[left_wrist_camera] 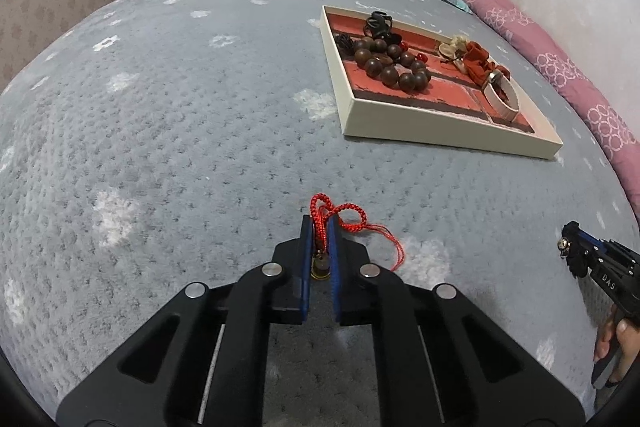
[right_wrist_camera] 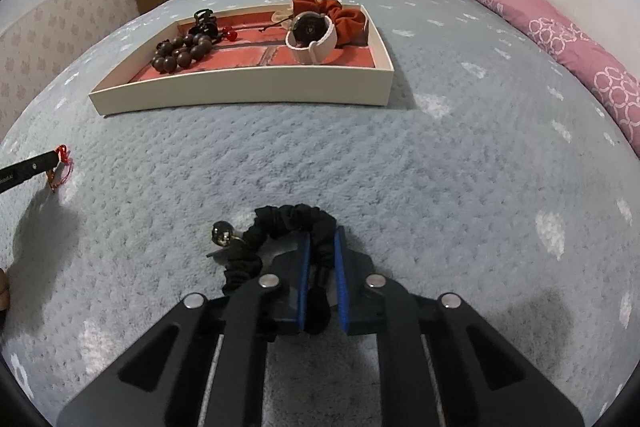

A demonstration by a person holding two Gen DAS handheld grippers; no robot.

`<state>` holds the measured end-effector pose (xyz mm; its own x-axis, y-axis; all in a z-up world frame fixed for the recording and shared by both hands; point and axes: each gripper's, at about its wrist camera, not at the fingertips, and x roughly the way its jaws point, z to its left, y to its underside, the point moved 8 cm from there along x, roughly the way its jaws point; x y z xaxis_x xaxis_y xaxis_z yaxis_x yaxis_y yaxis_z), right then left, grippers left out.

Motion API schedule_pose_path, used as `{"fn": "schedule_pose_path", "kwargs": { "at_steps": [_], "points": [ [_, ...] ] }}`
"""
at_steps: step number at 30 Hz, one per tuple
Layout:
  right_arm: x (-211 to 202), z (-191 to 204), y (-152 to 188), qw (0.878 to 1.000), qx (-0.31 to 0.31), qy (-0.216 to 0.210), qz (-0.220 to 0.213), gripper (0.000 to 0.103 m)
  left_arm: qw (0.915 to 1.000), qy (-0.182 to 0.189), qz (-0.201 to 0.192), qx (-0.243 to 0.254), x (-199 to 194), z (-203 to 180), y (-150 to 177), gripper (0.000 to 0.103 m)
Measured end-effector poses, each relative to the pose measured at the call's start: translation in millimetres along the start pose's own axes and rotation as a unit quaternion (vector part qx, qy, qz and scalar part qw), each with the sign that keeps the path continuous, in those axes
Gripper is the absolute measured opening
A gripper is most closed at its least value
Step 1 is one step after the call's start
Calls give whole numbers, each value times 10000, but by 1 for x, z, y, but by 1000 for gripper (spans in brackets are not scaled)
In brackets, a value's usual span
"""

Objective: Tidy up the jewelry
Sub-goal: 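Grasp the red string pendant with the left tool while the right tool grasps the black scrunchie, then carry the red pendant with the left tool while the right tool carries the black scrunchie to the tray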

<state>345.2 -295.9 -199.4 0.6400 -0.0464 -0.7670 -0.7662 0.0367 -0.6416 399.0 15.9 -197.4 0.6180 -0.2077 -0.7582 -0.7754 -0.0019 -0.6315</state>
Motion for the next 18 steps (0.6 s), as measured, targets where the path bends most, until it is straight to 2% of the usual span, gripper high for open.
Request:
{"fn": "schedule_pose_path", "kwargs": {
  "at_steps": [9,13,18],
  "points": [
    [-14,-1,-6,9997,6,-23,-253,10,9968,-332,-377,615,-21,-14,0,6],
    [-20,-3,-18,9992,64,-87,-389,9,9952,-426,-463,747,-29,-22,-6,6],
    [-25,-3,-41,9983,131,-154,-546,9,9955,-317,-586,675,-38,-36,-24,6]
  ]
}}
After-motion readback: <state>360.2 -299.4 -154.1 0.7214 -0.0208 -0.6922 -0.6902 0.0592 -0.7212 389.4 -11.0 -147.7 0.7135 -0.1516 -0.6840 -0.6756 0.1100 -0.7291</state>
